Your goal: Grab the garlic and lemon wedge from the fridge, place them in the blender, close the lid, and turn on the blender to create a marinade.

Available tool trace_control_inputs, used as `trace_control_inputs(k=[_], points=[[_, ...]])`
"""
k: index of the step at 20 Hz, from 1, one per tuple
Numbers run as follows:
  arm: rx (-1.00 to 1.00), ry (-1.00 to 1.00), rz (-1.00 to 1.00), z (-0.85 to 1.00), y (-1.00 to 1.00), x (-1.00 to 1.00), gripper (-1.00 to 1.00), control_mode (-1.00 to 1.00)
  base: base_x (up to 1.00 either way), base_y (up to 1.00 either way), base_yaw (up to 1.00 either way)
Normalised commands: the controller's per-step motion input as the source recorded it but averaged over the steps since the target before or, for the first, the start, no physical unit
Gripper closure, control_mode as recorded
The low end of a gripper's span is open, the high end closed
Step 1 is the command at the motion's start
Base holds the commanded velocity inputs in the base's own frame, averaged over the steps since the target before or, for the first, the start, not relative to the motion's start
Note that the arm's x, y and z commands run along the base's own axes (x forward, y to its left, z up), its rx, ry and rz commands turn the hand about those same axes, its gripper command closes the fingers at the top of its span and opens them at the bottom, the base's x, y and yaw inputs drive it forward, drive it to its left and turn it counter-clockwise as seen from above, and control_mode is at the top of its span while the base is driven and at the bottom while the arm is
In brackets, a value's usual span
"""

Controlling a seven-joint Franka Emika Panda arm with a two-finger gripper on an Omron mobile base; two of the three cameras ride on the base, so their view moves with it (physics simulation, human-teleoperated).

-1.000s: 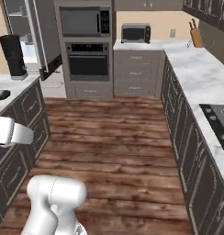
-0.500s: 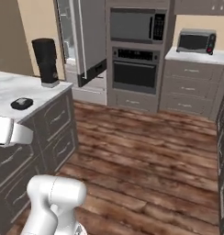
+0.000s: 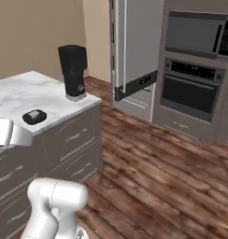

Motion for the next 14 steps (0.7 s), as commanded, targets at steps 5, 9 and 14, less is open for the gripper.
trace_control_inputs(k=[5, 9, 14], points=[[0.0, 0.0, 0.0, 0.0, 0.0, 0.0, 1.0, 1.0, 0.97, -0.44, 0.61], [0.0, 0.0, 0.0, 0.0, 0.0, 0.0, 1.0, 1.0, 0.97, -0.39, 0.61], [0.0, 0.0, 0.0, 0.0, 0.0, 0.0, 1.0, 1.0, 0.94, -0.4, 0.62]])
